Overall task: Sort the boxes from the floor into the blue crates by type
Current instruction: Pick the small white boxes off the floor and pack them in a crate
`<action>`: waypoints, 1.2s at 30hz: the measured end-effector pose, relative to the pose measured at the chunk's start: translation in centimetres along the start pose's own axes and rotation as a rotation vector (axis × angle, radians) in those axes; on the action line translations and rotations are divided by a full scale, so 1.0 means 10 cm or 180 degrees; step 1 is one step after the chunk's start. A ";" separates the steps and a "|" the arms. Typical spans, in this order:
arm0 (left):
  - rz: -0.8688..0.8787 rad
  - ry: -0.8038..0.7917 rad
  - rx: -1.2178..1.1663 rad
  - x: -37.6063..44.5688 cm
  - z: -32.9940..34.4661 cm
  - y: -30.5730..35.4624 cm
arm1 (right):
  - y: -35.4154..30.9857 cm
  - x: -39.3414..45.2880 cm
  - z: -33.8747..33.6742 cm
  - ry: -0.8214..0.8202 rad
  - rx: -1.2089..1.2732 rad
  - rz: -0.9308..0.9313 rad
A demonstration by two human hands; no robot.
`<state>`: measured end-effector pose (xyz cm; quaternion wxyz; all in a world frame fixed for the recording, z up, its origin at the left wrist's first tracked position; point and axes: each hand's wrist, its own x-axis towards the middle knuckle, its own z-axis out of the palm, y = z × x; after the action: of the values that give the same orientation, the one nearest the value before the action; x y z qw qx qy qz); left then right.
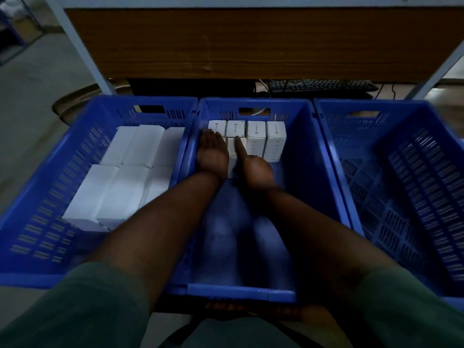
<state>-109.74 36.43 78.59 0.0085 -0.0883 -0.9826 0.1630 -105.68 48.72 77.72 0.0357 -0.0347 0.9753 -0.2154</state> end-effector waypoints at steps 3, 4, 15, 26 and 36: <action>0.0014 0.0086 -0.0106 0.01 -0.03 -0.02 | 0.01 0.00 -0.06 0.0020 0.0143 0.0051; 0.0026 0.0044 -0.0109 -0.01 -0.06 -0.02 | 0.01 -0.01 -0.07 0.0021 0.0149 0.0050; 0.0317 0.0311 -0.0646 -0.22 -0.26 -0.18 | -0.11 -0.28 -0.38 0.0330 -0.0220 -0.0113; -0.0106 0.1758 -0.2931 -1.76 -0.73 -0.72 | -0.61 -0.86 -0.84 0.0775 0.1623 -0.0890; -0.1211 0.2205 -0.2970 -3.80 -0.36 -1.25 | -1.87 -2.20 -0.35 0.0022 0.1966 -0.2227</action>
<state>-74.32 19.26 86.43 0.3169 0.0464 -0.8890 -0.3272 -83.10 35.12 90.00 -0.0337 -0.3486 0.7953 -0.4949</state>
